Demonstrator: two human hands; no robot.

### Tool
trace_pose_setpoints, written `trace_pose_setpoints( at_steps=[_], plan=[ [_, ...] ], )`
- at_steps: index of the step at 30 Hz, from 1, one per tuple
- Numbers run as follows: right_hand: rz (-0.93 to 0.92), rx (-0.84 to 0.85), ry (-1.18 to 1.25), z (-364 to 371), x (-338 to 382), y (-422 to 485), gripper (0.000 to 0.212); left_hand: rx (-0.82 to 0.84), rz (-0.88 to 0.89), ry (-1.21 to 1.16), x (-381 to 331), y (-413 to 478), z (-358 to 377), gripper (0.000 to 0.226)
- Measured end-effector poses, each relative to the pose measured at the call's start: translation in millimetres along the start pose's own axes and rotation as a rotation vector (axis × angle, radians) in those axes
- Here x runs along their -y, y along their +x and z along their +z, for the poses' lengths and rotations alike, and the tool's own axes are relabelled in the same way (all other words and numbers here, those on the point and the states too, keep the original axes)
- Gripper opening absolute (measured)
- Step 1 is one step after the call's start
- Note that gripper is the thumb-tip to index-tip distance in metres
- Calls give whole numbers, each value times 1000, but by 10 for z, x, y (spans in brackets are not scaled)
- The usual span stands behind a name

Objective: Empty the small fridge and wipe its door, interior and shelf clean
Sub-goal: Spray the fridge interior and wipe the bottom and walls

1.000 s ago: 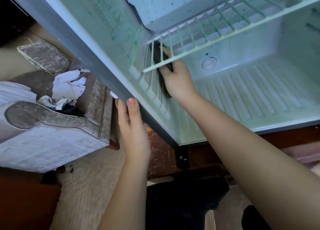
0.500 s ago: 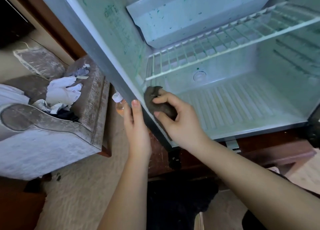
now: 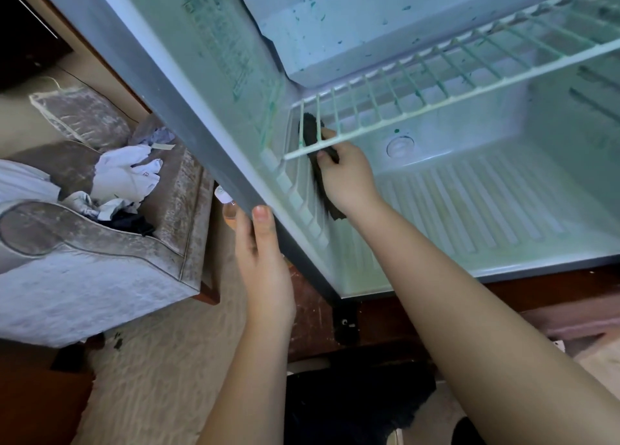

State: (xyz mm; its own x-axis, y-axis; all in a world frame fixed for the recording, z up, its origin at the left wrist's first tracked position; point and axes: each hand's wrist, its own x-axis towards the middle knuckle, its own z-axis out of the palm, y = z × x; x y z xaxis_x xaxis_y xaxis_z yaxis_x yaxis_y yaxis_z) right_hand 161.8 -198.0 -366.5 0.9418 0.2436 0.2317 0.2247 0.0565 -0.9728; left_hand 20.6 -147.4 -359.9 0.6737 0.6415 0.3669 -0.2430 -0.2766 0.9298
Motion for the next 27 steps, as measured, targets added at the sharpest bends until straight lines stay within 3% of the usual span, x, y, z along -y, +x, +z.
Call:
trace_pose_setpoints(
  at_steps=[4, 10, 12, 14, 17, 22, 27],
  plan=[
    [-36, -30, -11, -100, 13, -183, 38, 15, -3, -5, -25, 1, -12, 51],
    [-299, 38, -88, -283, 17, -960, 39, 8, -27, 22, -90, -10, -16, 73],
    [-358, 48, -137, -311, 30, -1066, 43, 20, -28, 15, -103, -19, -17, 67],
    [-394, 63, -204, -298, 62, -1056, 45, 29, -34, 1, -122, -21, -24, 47],
    [-356, 90, -293, -243, 70, -881, 44, 32, -32, 2, -128, -12, -27, 30],
    [-141, 73, -306, -148, -47, -361, 34, -28, 0, 8, -55, 26, 14, 61],
    [-9, 18, -294, -12, -210, -115, 41, -9, 6, -19, -50, -15, 17, 46]
  ],
)
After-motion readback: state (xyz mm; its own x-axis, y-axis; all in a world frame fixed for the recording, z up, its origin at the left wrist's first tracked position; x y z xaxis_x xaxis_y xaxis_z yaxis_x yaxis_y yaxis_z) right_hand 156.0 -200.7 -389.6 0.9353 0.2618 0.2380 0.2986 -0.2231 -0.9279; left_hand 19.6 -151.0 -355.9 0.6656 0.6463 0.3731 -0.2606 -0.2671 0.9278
